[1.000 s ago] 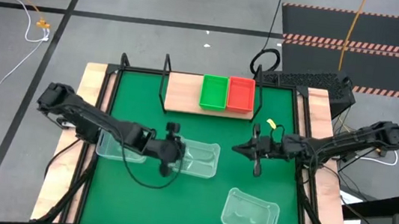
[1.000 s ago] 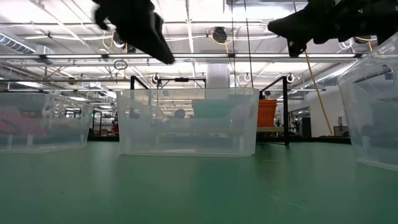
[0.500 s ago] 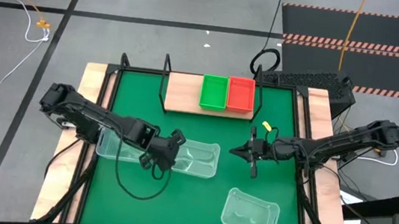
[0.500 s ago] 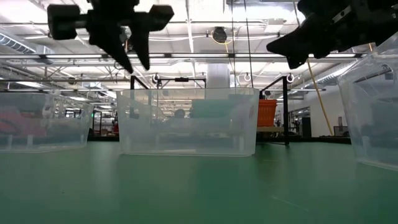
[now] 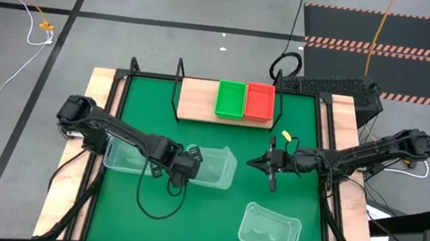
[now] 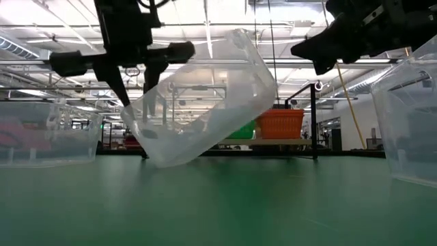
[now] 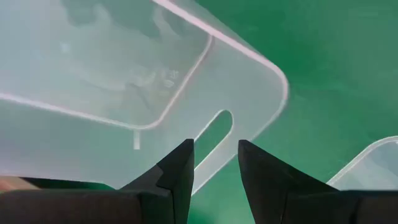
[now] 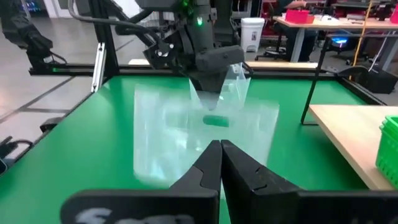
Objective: Stack baskets on shelf by color
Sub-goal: Put the top left transparent bin on the shelf, then put the bottom right transparent bin on the shelf
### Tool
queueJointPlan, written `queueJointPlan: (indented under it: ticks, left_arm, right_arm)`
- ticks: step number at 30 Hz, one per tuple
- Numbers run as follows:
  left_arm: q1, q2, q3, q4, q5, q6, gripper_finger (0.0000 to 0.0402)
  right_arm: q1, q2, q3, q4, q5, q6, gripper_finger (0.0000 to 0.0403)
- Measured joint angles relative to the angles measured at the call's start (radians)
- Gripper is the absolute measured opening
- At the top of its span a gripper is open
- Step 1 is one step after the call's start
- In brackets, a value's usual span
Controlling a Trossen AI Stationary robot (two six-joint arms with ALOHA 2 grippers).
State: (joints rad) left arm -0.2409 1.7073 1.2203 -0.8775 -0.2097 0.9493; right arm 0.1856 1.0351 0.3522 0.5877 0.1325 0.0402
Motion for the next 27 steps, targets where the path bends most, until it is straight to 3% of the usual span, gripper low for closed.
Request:
queueJointPlan:
  ticks: [21,27]
  left_arm:
    - [-0.025,-0.003,0.115,-0.043,-0.135,-0.073,0.0129]
    - [-0.023,-0.003,0.156,-0.057,-0.239,-0.365,0.0129]
  right_arm:
    - [0.0,0.0,0.0,0.006,-0.002,-0.023,0.0]
    - [0.0,0.0,0.0,-0.003,-0.002,-0.034,0.0]
